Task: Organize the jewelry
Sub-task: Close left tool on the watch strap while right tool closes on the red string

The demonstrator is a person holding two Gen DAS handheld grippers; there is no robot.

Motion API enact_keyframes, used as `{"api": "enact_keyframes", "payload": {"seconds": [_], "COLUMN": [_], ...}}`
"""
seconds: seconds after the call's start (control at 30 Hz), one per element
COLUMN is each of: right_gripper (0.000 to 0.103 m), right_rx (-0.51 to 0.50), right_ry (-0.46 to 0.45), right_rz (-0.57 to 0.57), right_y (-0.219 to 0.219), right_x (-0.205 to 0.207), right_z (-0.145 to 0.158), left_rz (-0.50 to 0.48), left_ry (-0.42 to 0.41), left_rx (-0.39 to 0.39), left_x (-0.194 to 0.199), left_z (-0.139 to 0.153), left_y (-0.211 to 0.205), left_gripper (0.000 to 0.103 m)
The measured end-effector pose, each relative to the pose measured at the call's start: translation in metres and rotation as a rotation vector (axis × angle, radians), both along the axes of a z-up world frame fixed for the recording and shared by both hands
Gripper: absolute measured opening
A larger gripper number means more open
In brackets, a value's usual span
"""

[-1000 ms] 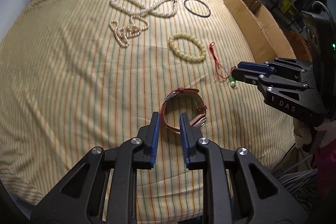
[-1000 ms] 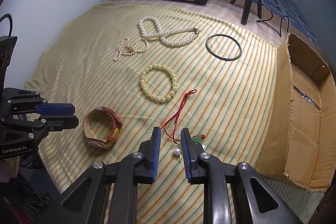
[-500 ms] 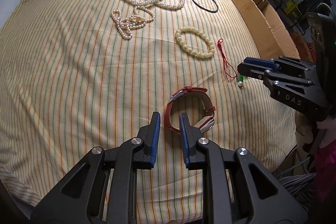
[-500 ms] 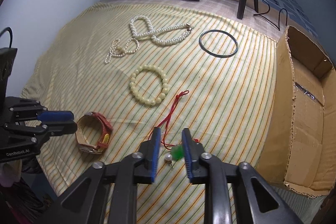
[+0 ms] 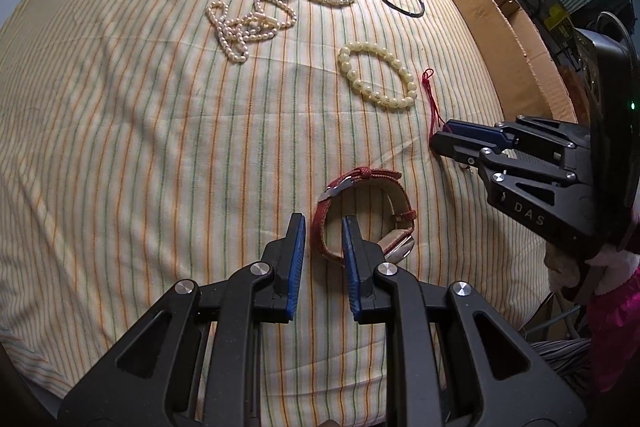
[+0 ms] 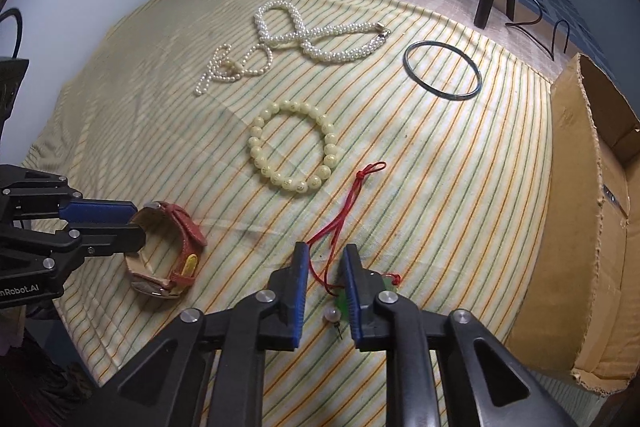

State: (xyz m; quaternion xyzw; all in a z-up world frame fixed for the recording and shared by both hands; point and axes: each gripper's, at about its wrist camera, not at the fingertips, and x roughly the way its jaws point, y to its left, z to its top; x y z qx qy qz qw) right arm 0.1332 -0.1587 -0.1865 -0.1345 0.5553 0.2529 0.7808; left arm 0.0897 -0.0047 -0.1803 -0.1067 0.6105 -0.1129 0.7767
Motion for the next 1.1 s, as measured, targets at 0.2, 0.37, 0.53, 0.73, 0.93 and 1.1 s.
{"api": "enact_keyframes", "payload": {"seconds": [0.2,0.37,0.53,0.73,0.93,1.1], "right_gripper": [0.000,0.000,0.000,0.000,0.000,0.000], "right_rx": [0.006,0.031,0.086,0.155,0.200,0.236], "right_ry": [-0.012,-0.022,-0.038,-0.067,-0.125,-0.176], "right_rz": [-0.001,-0.010,-0.051,-0.110,-0.140,-0.159], "right_y": [0.003,0.000,-0.012,-0.030,-0.042,-0.050], "right_x": [0.001,0.000,0.003,0.005,0.002,0.003], "right_z": [0.000,0.006,0.020,0.042,0.070,0.095], "left_rz": [-0.022,-0.005,-0.001,-0.002,-0.023,-0.032], "left_ry": [0.010,0.006,-0.022,-0.074,-0.150,-0.213], "left_rx": [0.033,0.034,0.038,0.044,0.052,0.047], "left_x": [0.005,0.007,0.002,-0.004,-0.011,-0.013], "left_z": [-0.010,-0.012,-0.004,0.011,0.033,0.054], "left_y": [-0.008,-0.004,-0.001,0.001,-0.008,-0.017], "left_gripper": [0.011,0.004,0.004,0.004,0.004,0.004]}}
